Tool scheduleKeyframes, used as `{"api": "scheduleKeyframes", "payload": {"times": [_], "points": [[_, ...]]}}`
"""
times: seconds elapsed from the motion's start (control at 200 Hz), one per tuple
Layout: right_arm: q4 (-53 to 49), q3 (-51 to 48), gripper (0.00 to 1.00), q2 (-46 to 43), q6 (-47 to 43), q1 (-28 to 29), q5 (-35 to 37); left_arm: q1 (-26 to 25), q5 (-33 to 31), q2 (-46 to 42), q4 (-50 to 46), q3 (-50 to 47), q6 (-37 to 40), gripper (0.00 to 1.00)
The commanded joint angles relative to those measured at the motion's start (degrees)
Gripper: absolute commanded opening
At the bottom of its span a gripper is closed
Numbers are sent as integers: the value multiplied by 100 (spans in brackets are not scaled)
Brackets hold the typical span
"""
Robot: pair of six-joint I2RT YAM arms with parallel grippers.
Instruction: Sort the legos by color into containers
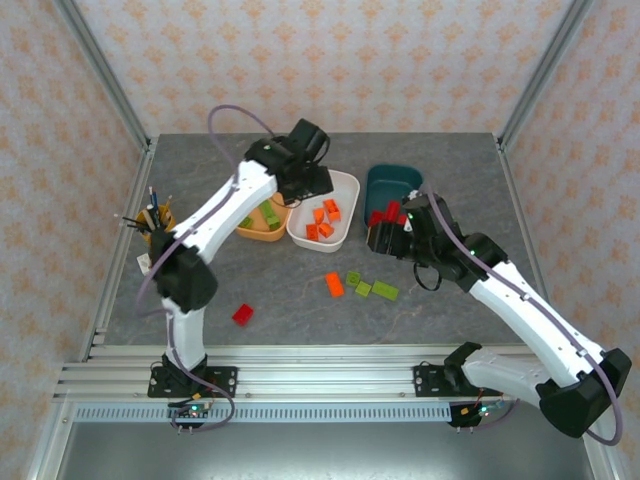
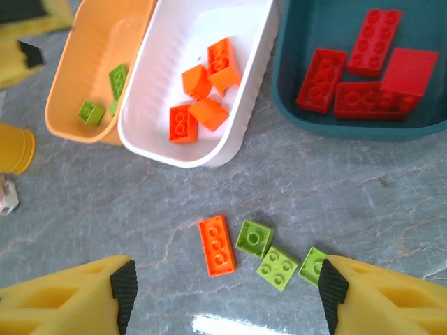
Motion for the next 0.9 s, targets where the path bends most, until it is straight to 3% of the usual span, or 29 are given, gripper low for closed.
{"api": "scheduleKeyframes", "payload": {"times": [0.0,0.22,0.44,0.545,0.6,0.721,0.811,0.896], "points": [[-73,67,71,155,-445,587,57,-81,-563,-942,-4,-969,-249,68],[700,371,70,1569,-282,2205,311,-327,-1785,-3489,-497,-3359,-1085,68],[835,1841,73,3914,-963,3806,454,-513,-2676,-6166,-1765,-4866,-2144,68],[660,2555,78,4913,-1338,4036,450,-512,-2869,-7116,-2348,-5005,-2383,68],[425,2990,85,5396,-1384,4036,500,-512,-2942,-7424,-2611,-4939,-2447,68],[6,3821,91,6205,-1528,4036,413,-511,-3004,-7708,-3072,-4724,-2527,68],[-129,4170,98,6530,-1483,4032,753,-512,-2987,-7815,-3282,-4605,-2530,68],[-448,4622,98,6906,-1454,3976,786,-512,-2978,-7936,-3399,-4545,-2538,68]]}}
